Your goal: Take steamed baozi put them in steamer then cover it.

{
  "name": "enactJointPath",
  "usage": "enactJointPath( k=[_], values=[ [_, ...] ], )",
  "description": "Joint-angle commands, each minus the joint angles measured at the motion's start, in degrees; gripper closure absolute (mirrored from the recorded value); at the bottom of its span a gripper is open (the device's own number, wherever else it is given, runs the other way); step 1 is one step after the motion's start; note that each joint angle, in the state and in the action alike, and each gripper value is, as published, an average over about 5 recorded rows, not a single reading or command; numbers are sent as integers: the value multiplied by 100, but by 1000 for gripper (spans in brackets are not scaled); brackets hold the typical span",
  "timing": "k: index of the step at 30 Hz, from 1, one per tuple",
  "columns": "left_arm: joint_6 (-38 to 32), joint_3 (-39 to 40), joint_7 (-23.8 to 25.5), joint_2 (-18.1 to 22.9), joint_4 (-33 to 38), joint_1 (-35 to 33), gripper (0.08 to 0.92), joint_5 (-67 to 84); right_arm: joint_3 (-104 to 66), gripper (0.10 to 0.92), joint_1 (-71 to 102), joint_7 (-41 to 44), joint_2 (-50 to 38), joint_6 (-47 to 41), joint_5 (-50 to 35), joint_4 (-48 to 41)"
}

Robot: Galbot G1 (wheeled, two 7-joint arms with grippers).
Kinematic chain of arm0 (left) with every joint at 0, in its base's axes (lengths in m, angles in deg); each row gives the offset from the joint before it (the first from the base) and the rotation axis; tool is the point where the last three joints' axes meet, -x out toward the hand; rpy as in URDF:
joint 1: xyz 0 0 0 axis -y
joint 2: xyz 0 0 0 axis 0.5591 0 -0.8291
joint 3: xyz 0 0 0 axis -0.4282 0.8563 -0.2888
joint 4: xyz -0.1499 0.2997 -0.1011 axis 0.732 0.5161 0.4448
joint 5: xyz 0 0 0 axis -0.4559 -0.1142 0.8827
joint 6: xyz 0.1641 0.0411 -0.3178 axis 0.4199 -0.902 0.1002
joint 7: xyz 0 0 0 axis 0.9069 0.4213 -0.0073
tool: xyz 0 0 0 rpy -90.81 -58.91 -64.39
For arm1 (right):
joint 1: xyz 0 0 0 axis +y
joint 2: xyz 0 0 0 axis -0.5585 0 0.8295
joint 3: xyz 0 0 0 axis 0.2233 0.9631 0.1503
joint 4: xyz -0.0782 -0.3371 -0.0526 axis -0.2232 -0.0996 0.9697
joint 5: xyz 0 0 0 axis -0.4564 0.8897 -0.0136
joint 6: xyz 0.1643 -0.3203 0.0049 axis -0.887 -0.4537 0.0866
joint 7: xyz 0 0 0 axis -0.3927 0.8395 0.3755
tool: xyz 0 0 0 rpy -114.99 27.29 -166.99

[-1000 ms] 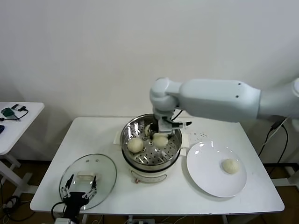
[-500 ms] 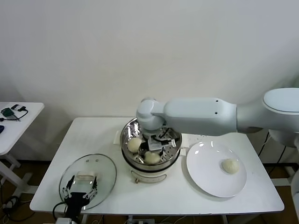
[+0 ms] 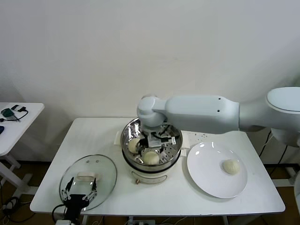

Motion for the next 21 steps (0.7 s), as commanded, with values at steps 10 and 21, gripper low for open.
enactJointPath(
  k=[10,21],
  values=[
    [-28,-55,-5,-63,71,-37,177,51,724,203,-982,-936,-2871,-3830,-2134,576],
    [-14,-49,-4,-48,99,-82,177,36,-638,203,1453,-607,-4551,-4626,-1601,283]
  ],
)
